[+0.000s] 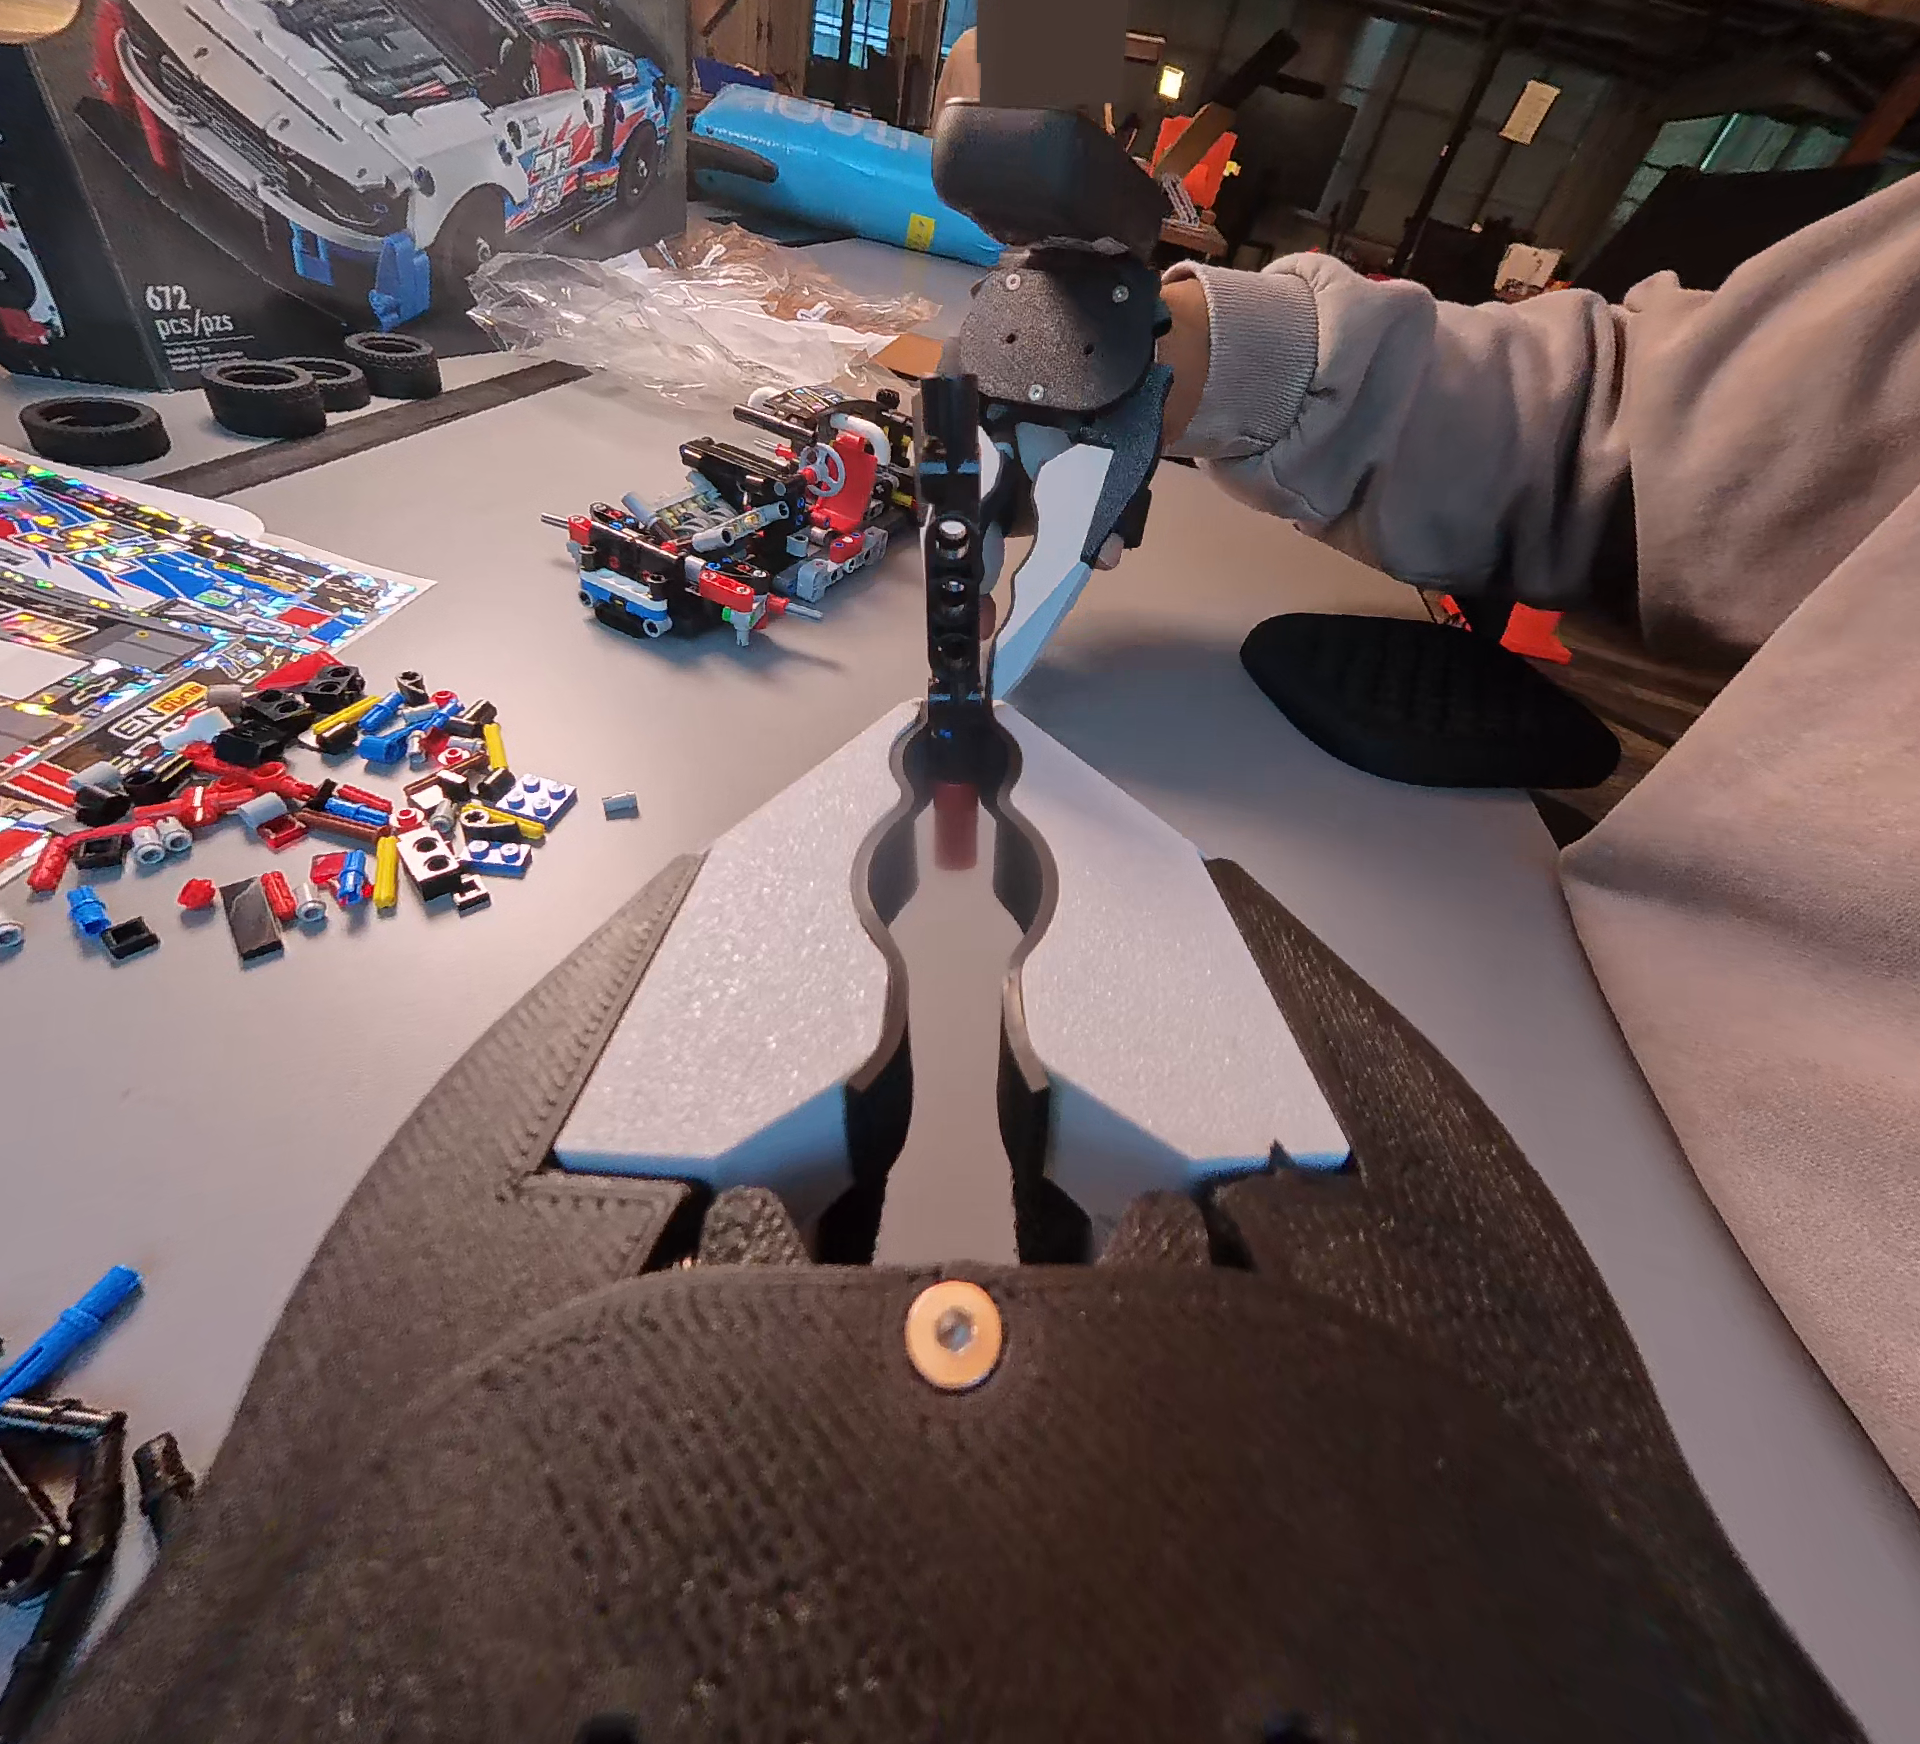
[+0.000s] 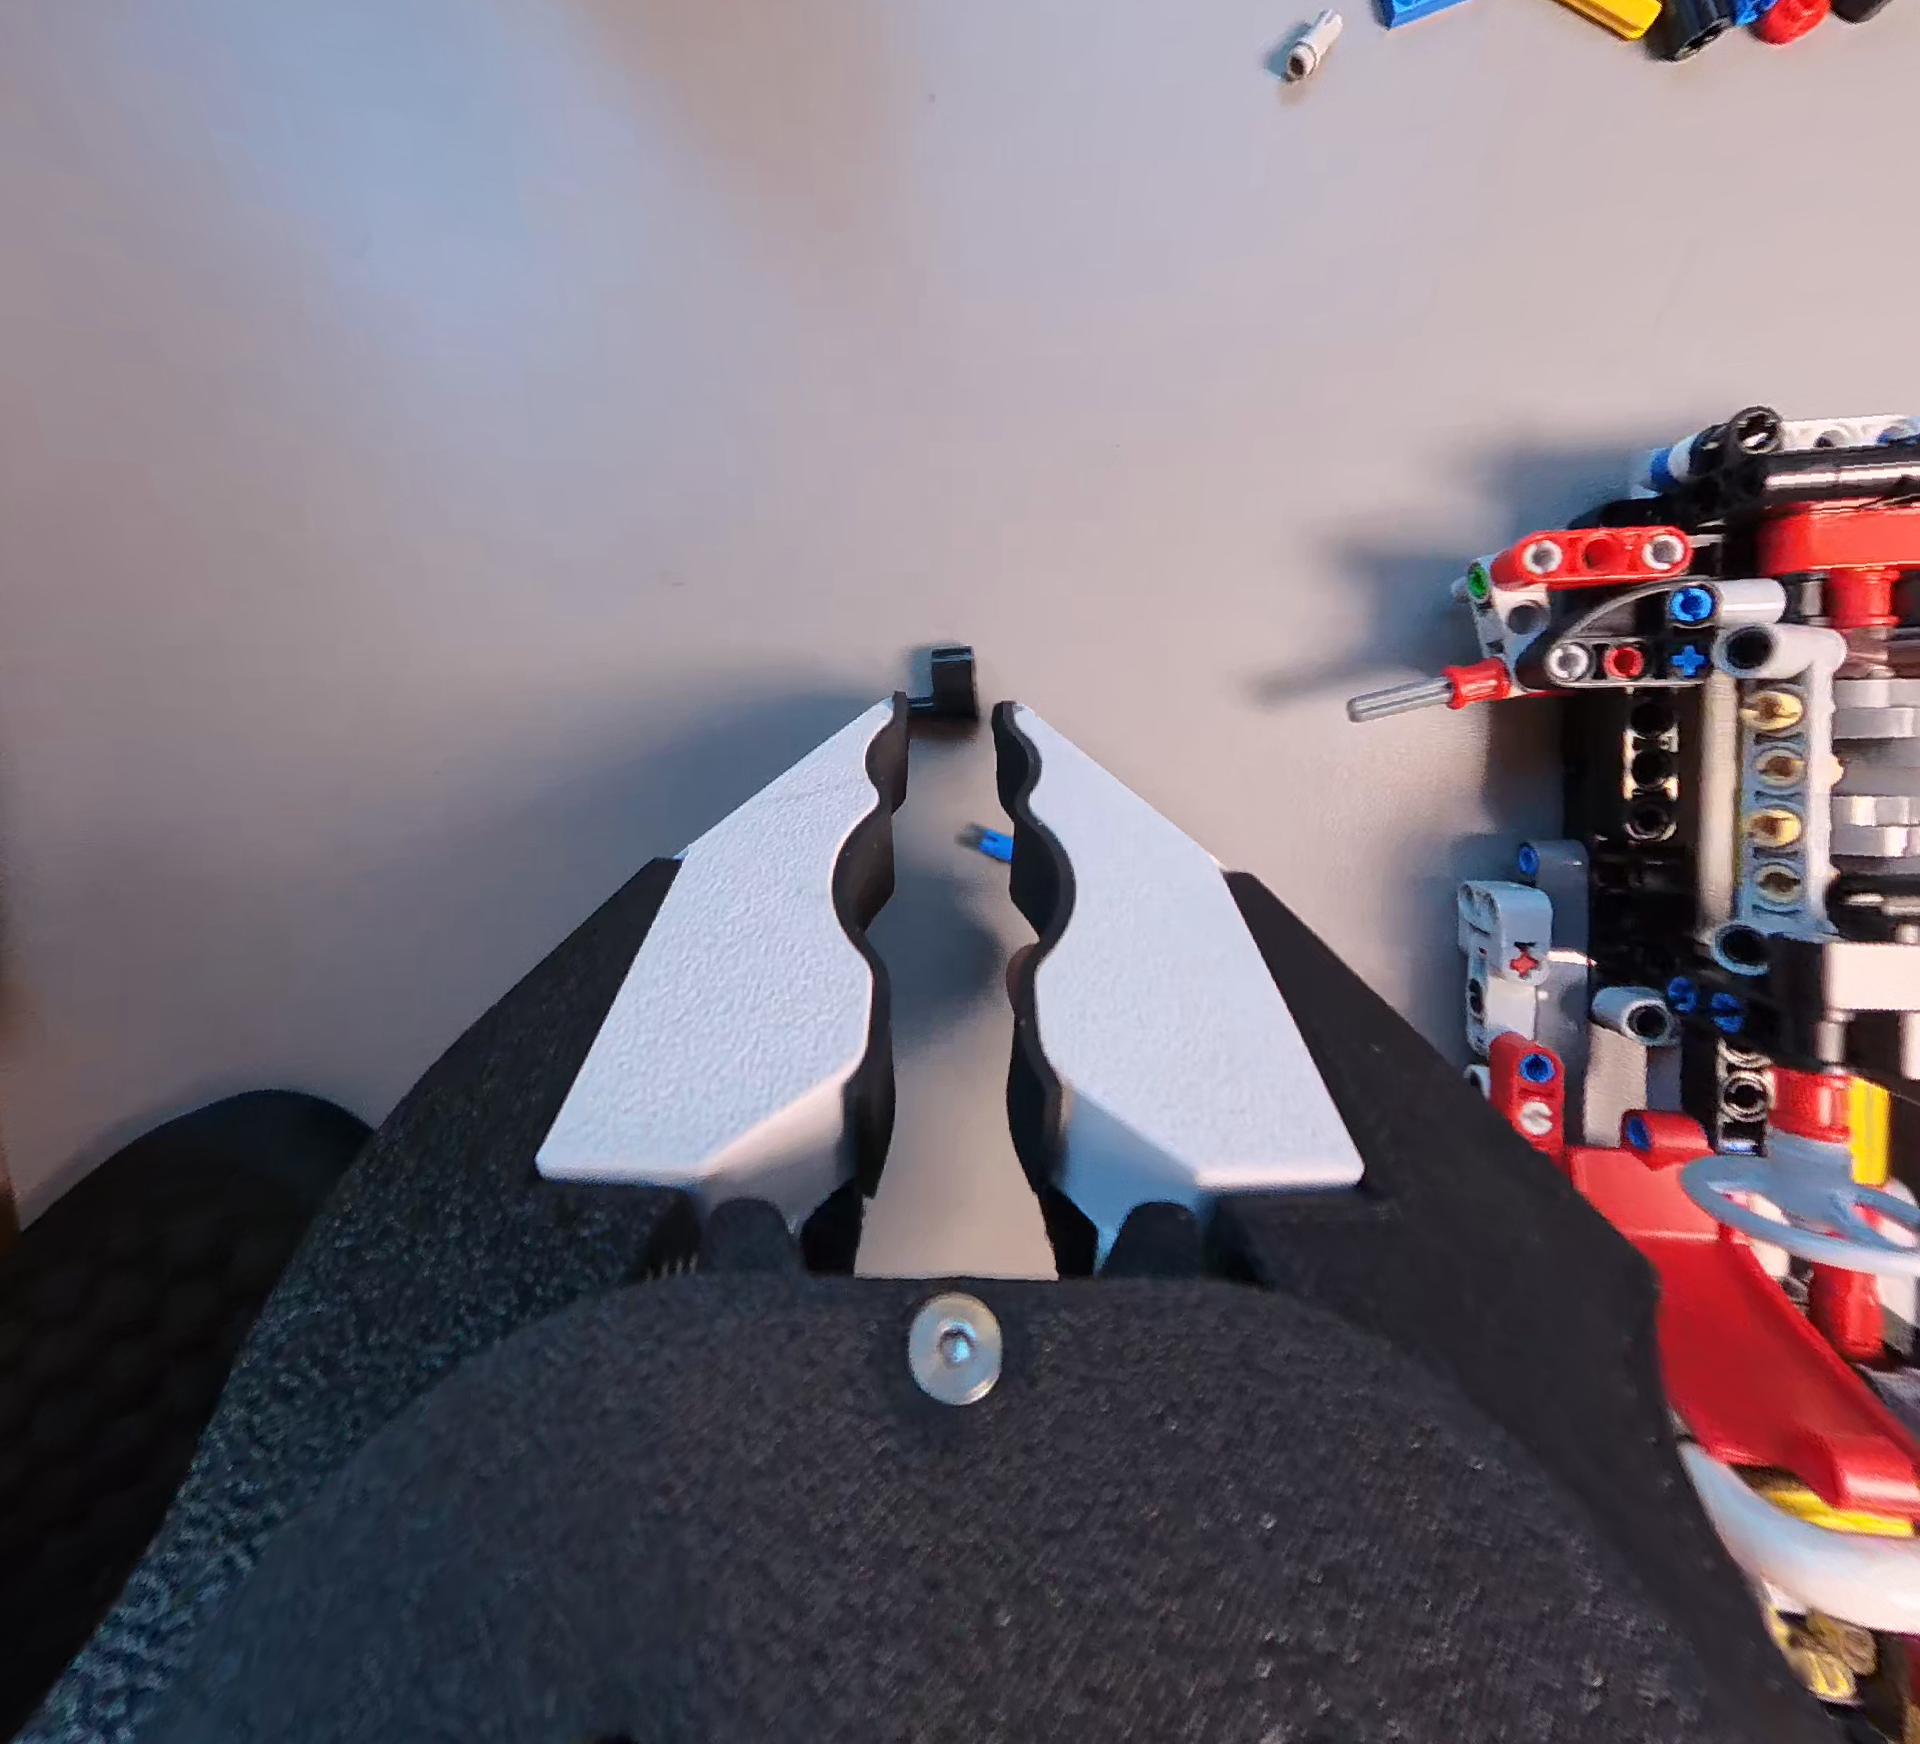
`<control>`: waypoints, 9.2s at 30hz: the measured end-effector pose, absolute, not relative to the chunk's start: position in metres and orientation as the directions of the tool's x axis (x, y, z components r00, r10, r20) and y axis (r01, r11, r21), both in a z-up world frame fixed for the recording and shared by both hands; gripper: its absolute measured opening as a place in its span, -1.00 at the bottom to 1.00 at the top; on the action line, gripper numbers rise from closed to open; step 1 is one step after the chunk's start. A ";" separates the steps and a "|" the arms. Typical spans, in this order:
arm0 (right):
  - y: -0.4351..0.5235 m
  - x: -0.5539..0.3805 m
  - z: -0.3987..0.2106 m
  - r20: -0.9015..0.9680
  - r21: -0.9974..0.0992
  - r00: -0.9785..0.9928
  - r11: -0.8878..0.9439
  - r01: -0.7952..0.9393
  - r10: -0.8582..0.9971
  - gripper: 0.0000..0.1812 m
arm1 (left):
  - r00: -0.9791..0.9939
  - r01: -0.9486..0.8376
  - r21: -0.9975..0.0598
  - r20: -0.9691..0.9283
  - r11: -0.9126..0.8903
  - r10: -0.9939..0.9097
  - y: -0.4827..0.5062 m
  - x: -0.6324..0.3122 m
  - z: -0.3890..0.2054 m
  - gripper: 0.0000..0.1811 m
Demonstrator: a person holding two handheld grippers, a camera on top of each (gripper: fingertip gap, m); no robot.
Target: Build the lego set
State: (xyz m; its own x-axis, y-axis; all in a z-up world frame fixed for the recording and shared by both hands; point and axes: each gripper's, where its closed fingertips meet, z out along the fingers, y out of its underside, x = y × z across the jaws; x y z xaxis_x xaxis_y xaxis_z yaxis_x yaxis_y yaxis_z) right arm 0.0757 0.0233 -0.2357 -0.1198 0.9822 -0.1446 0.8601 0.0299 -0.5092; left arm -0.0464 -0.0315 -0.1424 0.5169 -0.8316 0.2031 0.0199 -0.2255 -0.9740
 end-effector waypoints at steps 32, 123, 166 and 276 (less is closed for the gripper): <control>-0.007 -0.022 -0.145 -0.478 -0.756 -0.097 -0.352 0.552 0.873 -0.94 | 0.304 0.334 -0.613 0.789 -0.716 -0.534 -0.023 -0.028 -0.162 -0.95; -0.012 -0.097 -0.239 0.093 -0.543 -0.231 0.244 0.803 0.968 -1.00 | 0.716 0.350 -0.828 0.538 -0.439 -0.445 0.016 -0.123 -0.161 -0.94; -0.025 -0.077 -0.186 -0.026 -0.789 -0.185 0.093 0.607 0.982 -0.95 | 0.666 0.308 -0.783 0.583 -0.540 -0.465 0.009 -0.103 -0.174 -0.94; -0.006 -0.050 -0.157 0.655 -0.669 -0.015 0.589 0.453 0.755 -0.85 | 0.352 0.400 -0.717 0.696 -0.571 -0.626 -0.006 -0.055 -0.145 -0.94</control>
